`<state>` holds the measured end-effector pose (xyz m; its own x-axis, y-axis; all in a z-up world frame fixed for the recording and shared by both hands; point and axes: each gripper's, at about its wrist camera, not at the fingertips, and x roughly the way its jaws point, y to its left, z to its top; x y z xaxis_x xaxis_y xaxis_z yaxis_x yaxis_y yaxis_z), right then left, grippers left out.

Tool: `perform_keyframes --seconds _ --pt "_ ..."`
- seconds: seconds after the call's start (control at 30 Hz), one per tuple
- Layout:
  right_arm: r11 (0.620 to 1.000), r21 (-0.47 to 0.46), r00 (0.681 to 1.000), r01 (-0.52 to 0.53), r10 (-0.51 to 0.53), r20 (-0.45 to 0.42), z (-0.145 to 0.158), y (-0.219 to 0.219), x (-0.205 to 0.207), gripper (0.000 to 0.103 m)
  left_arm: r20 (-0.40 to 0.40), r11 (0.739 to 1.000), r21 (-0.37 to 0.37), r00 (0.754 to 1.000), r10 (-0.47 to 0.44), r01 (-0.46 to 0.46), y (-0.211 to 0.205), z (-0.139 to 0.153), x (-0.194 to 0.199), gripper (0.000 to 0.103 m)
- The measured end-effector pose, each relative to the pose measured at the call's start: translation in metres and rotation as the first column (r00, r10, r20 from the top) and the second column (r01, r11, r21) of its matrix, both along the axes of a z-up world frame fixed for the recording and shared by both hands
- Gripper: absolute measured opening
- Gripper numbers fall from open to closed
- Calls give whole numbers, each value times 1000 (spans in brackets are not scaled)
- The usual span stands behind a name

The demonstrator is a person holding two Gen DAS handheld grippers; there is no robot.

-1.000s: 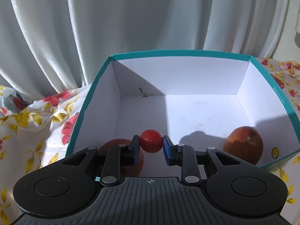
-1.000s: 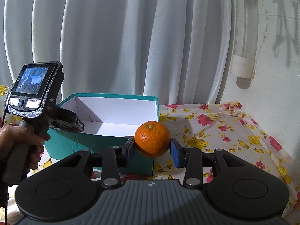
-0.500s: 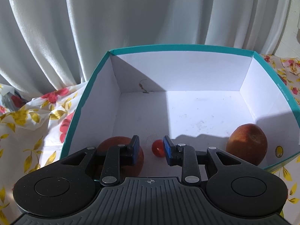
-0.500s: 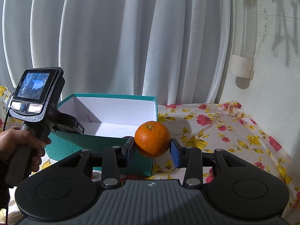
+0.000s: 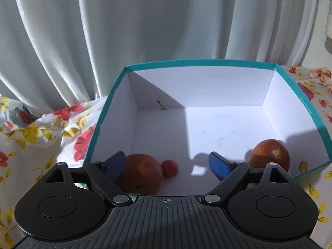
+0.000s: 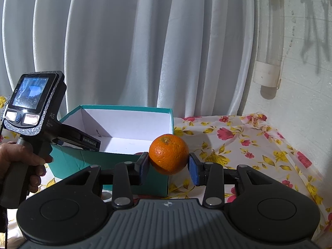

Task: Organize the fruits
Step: 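Lower the cherry tomato into the teal box and open the left gripper, then lower the mandarin orange into the teal box and open the right gripper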

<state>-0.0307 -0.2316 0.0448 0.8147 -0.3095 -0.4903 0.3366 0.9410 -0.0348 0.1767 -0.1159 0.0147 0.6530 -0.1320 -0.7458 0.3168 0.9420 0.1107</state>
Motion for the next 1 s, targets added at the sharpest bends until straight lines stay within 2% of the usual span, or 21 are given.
perform_keyframes --seconds 0.17,0.37,0.53,1.0 --pt "1000 -9 1000 -9 9 4 2 1 1 39 21 1000 -10 1000 -4 4 7 18 -16 97" --pt "1000 -17 1000 -15 15 1 2 -1 7 39 27 998 -61 999 26 -24 28 36 -38 100" --pt "999 -18 1000 -30 30 -1 1 -3 15 39 36 996 -71 998 49 -47 41 45 -49 100" --pt "994 -41 995 -98 97 -23 -9 0 55 39 -13 992 -65 994 111 -111 76 38 -61 101"
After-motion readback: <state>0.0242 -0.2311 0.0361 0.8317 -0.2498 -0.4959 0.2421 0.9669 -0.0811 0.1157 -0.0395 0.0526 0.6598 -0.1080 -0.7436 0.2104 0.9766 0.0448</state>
